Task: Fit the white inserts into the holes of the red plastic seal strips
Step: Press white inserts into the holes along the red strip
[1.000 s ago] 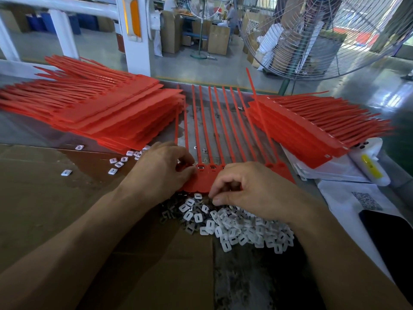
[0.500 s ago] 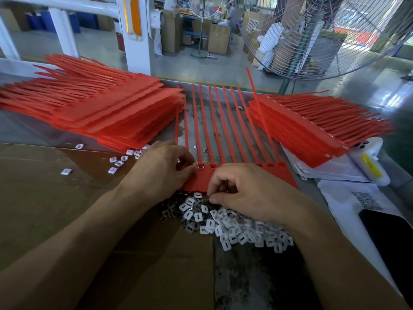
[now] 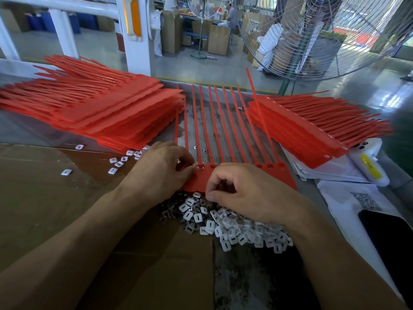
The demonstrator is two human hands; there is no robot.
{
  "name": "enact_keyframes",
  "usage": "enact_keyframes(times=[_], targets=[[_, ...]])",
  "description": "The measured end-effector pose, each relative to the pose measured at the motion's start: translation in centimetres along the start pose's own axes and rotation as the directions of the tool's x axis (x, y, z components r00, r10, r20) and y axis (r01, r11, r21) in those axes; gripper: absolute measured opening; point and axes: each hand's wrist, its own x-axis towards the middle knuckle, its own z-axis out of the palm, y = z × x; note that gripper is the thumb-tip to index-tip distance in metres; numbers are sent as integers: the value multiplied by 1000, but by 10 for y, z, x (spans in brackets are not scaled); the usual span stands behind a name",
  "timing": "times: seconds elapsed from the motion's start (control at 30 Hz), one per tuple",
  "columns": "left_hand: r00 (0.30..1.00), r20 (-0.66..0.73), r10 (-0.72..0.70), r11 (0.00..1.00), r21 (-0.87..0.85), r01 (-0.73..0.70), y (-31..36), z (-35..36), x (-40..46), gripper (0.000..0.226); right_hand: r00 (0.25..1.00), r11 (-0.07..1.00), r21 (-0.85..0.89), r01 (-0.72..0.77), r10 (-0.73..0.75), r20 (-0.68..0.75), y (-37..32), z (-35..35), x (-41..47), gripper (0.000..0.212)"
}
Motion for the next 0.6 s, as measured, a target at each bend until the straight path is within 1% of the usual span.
enact_keyframes(times=[0.07,0.2,0.3,0.37,0.47,0.6], targets=[[1000,-4,0,1000,-1,0,0,0,0,22,999,998,67,-1,3,-35,2,-1,-1,9],[1000,-5,-2,1000,-6,2,-1,0,-1,22,985,970,239,33,9,-172,5,-5,-2,9],[1000,-9,-3,1000,-10,2,-1,0,-1,21,972,947,318,38,39,-231,7,-6,-1,12],[1000,-12,0,1000,-7,0,-1,1,-1,21,973,949,314,21,53,-223,8,-7,-2,14],[1000,-11,2,1000,-4,-2,0,1,0,21,987,964,267,-15,57,-153,7,-7,-3,15],[1000,-6,-1,1000,2,1,-1,1,0,23,992,954,298,-19,55,-112,3,-4,-3,15]])
